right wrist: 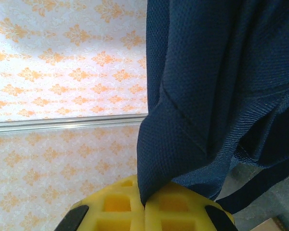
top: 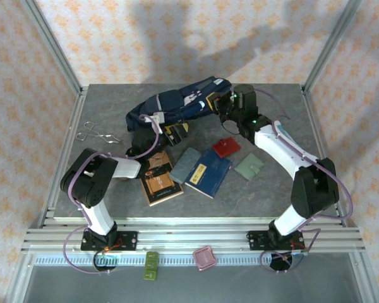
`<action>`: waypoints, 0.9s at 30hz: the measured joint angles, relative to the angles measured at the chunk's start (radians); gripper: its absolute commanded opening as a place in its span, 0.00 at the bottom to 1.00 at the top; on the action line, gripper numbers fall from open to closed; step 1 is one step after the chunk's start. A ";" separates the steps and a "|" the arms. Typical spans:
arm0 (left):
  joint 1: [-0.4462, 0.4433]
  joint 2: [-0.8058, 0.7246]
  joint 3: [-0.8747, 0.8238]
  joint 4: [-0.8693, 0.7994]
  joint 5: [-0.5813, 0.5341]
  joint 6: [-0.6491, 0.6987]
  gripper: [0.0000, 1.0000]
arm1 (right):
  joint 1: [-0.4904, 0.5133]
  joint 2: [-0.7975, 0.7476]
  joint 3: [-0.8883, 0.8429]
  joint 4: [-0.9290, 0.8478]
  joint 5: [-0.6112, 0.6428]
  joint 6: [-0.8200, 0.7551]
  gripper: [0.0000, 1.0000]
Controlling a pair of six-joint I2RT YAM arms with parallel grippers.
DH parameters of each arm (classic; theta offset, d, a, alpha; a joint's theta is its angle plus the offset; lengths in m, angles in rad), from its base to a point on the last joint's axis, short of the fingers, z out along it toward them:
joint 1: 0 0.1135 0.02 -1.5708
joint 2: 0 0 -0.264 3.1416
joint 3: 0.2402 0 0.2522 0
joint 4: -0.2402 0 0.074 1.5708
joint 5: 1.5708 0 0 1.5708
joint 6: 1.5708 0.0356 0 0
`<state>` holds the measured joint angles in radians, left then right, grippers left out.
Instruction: Pack books, pencil case, and school supplies into a backpack
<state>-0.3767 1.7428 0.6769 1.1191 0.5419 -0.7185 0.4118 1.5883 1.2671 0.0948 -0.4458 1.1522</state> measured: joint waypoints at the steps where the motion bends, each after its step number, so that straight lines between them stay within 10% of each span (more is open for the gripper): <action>1: 0.000 -0.002 0.000 0.000 0.013 -0.002 0.58 | 0.000 0.000 0.000 0.001 0.000 0.000 0.00; 15: 0.029 -0.077 -0.007 -0.034 0.106 -0.010 0.11 | 0.000 0.000 -0.002 0.003 0.000 0.000 0.00; 27: 0.043 -0.127 -0.024 -0.164 0.078 0.090 0.00 | 0.003 0.000 -0.008 -0.002 -0.003 -0.011 0.00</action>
<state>-0.3336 1.6154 0.6525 0.9554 0.6201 -0.6281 0.4145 1.5883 1.2594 0.0933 -0.4492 1.1408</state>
